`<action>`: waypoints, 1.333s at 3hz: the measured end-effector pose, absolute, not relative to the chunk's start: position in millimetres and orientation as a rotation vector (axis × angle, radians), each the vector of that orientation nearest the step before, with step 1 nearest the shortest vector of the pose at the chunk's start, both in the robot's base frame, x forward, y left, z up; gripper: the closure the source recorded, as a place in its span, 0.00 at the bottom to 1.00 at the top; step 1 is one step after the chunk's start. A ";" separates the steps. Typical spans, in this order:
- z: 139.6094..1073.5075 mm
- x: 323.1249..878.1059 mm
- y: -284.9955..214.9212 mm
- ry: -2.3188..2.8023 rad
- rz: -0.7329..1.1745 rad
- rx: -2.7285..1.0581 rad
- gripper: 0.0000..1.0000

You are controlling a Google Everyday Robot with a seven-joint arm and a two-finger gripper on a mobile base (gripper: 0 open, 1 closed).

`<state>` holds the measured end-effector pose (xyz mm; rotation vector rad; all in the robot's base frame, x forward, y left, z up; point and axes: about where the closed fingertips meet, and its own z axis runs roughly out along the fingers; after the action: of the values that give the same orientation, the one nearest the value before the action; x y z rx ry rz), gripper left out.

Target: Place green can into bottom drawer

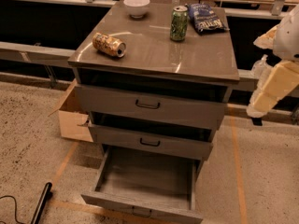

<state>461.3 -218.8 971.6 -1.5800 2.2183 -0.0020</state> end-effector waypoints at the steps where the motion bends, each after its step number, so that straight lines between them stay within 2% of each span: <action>1: 966.4 516.2 -231.5 2.158 0.128 -1.323 0.00; 4: 961.7 721.8 -253.7 1.781 0.352 -0.775 0.00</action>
Offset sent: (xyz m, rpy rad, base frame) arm 0.2126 -0.0674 -0.0020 0.6818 -0.3967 -0.3091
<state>721.8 -253.7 961.7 -0.7753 1.7807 0.3523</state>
